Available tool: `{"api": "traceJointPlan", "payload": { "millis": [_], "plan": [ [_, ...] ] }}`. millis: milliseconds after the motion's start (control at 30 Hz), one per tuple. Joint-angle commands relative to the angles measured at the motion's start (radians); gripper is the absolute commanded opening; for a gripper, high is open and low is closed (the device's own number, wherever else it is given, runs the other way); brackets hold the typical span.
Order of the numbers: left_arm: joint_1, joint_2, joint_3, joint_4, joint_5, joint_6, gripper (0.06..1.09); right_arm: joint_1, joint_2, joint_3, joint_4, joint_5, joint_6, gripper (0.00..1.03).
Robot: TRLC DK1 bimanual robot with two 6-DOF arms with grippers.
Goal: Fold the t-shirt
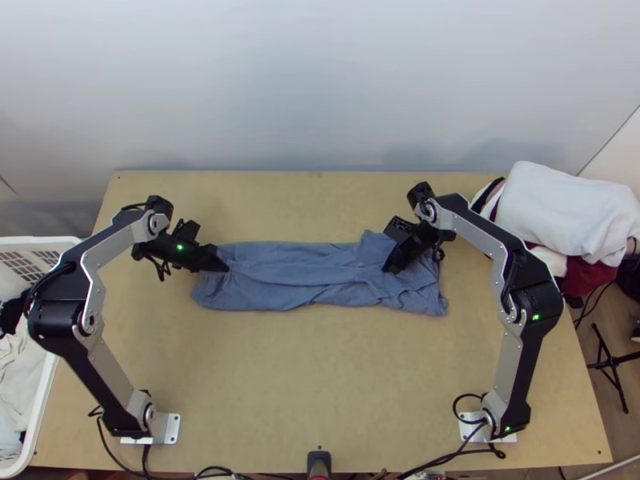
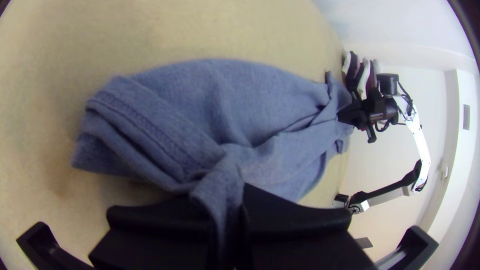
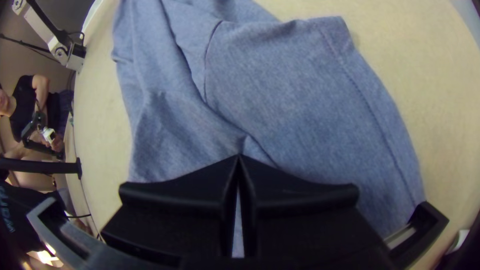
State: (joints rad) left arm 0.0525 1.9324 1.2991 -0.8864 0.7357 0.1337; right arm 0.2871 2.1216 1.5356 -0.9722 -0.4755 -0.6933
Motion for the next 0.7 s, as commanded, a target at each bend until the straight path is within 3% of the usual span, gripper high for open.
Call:
{"api": "traceJointPlan", "payload": {
  "millis": [0,100,300,433,667],
  "plan": [
    [0.003,-0.029,0.016,0.004,0.024,-0.026,0.10,0.000,0.000,0.001,0.001,0.002,0.003,0.03],
    [0.001,-0.033,0.035,-0.009,0.022,-0.028,0.10,-0.005,-0.017,0.017,-0.014,-0.005,0.015,0.03],
    [-0.043,-0.078,0.143,-0.085,0.030,-0.054,0.10,-0.065,-0.126,0.118,-0.189,-0.038,-0.002,0.03],
    [-0.126,-0.056,0.267,-0.163,0.028,-0.082,0.10,-0.141,-0.173,0.190,-0.333,-0.046,-0.058,0.03],
    [-0.350,0.008,0.532,-0.200,0.030,-0.201,0.10,-0.281,-0.278,0.176,-0.416,-0.054,-0.094,0.03]
  ]
}}
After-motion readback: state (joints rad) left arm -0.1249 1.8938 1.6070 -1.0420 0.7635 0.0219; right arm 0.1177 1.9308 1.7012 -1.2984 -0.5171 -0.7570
